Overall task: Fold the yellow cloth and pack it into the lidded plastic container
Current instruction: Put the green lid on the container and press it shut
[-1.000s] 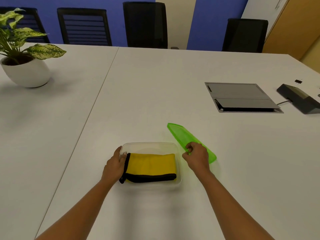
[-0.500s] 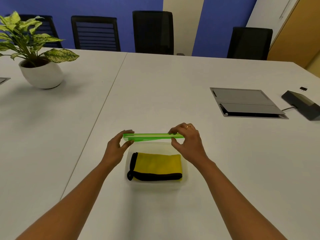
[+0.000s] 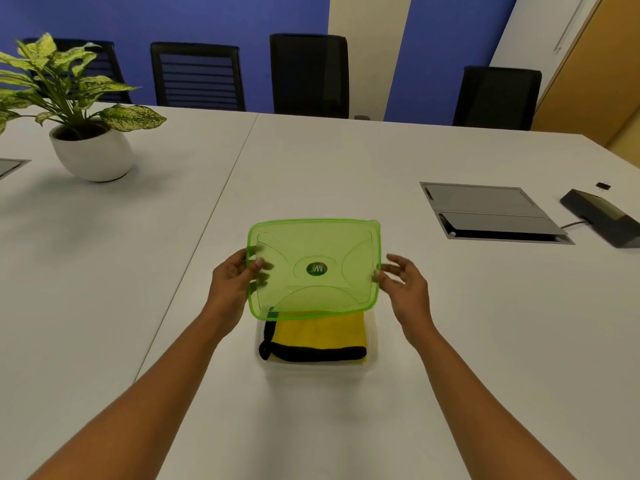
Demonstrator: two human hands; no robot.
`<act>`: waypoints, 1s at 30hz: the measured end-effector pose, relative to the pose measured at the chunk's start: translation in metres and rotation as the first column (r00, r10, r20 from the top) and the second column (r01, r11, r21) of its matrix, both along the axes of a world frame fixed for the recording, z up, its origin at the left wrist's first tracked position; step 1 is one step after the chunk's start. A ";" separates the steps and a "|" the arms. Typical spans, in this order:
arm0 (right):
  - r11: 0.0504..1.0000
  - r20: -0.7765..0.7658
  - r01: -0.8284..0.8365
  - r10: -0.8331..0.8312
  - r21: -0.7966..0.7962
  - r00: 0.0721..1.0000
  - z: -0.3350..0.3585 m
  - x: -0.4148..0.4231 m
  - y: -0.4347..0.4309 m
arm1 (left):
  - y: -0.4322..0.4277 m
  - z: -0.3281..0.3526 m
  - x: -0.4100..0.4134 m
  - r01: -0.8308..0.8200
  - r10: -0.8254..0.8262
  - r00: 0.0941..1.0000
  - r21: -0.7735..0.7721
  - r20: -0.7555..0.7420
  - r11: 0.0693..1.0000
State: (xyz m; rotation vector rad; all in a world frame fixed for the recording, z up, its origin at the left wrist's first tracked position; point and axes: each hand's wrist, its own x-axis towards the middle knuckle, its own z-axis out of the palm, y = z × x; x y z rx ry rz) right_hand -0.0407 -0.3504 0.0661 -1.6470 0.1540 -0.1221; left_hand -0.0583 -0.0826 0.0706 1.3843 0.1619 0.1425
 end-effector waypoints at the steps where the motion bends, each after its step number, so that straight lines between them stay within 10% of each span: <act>1: 1.000 -0.037 0.005 -0.004 0.030 0.999 -0.006 -0.002 -0.001 | -0.002 -0.001 0.001 -0.011 0.011 0.999 -0.013 -0.037 1.000; 11: 0.987 -0.315 0.162 -0.154 0.001 0.937 -0.044 -0.015 -0.003 | -0.017 -0.025 -0.003 0.029 0.035 0.932 0.170 -0.361 0.985; 30: 0.984 -0.365 0.127 -0.165 -0.124 0.916 -0.046 -0.032 -0.004 | -0.020 -0.033 -0.021 0.108 0.063 0.926 0.423 -0.371 0.900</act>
